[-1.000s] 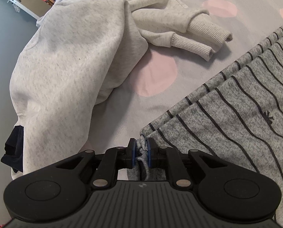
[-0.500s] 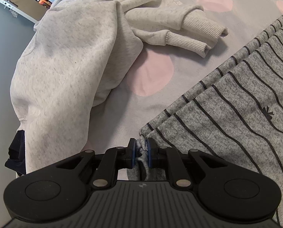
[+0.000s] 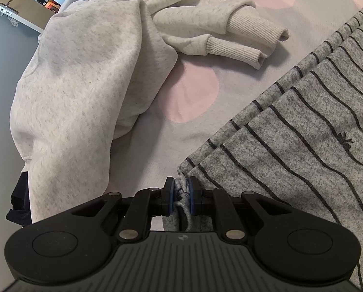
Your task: Fold clothes
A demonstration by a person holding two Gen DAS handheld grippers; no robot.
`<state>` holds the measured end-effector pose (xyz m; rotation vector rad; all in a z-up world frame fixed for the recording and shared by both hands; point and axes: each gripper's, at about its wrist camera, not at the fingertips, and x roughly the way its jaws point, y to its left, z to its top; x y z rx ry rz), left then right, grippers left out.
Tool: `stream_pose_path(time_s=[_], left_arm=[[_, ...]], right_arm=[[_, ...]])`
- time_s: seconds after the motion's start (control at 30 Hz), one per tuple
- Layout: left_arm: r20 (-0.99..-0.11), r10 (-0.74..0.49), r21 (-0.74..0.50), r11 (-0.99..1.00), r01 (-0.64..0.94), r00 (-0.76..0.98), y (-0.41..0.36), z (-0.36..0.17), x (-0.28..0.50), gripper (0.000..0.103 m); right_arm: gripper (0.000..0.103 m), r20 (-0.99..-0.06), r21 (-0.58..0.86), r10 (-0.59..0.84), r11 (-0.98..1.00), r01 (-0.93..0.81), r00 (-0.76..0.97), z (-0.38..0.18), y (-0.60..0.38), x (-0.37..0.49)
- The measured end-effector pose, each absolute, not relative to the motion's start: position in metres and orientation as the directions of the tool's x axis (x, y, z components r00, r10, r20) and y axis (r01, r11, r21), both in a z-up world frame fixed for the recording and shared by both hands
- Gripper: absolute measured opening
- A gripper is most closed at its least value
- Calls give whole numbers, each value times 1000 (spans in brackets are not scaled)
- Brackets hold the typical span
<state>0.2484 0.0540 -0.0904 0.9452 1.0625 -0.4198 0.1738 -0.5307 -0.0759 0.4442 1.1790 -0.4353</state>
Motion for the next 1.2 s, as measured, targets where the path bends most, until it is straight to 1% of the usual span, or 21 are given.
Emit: stream_pose_path(time_s=[0.03, 0.1, 0.2, 0.27, 0.47, 0.6, 0.7, 0.8, 0.93, 1.2], left_arm=[[-879, 134, 449, 557, 698, 458, 55, -88, 249, 10], [-879, 132, 447, 561, 696, 459, 41, -89, 256, 10], [-878, 126, 446, 563, 696, 461, 32, -87, 258, 10], [-878, 122, 445, 564, 695, 463, 32, -85, 255, 10], [-879, 115, 437, 578, 689, 462, 42, -81, 253, 10], [-879, 122, 436, 598, 672, 461, 56, -83, 258, 10], [-869, 126, 447, 616, 649, 479, 59, -77, 256, 9], [-860, 118, 444, 653, 614, 497, 67, -63, 252, 9], [-857, 98, 426, 685, 590, 506, 80, -56, 243, 9], [-835, 110, 453, 693, 561, 539, 67, -47, 246, 9]], right_arm=[[68, -945, 70, -118, 838, 542, 304, -80, -529, 178], [35, -951, 14, -158, 838, 546, 266, -88, -530, 183], [21, -954, 26, -148, 826, 563, 261, -88, -541, 177], [18, -948, 32, -161, 812, 583, 276, -73, -547, 165], [17, -905, 57, -245, 740, 671, 347, -9, -556, 100], [17, -865, 54, -359, 628, 776, 350, 28, -567, 40], [16, -849, 95, -399, 531, 842, 347, 44, -573, -4], [16, -846, 122, -406, 484, 867, 346, 50, -574, -32], [16, -847, 137, -393, 489, 861, 358, 50, -570, -41], [16, -872, 66, -393, 495, 866, 291, 20, -587, 16]])
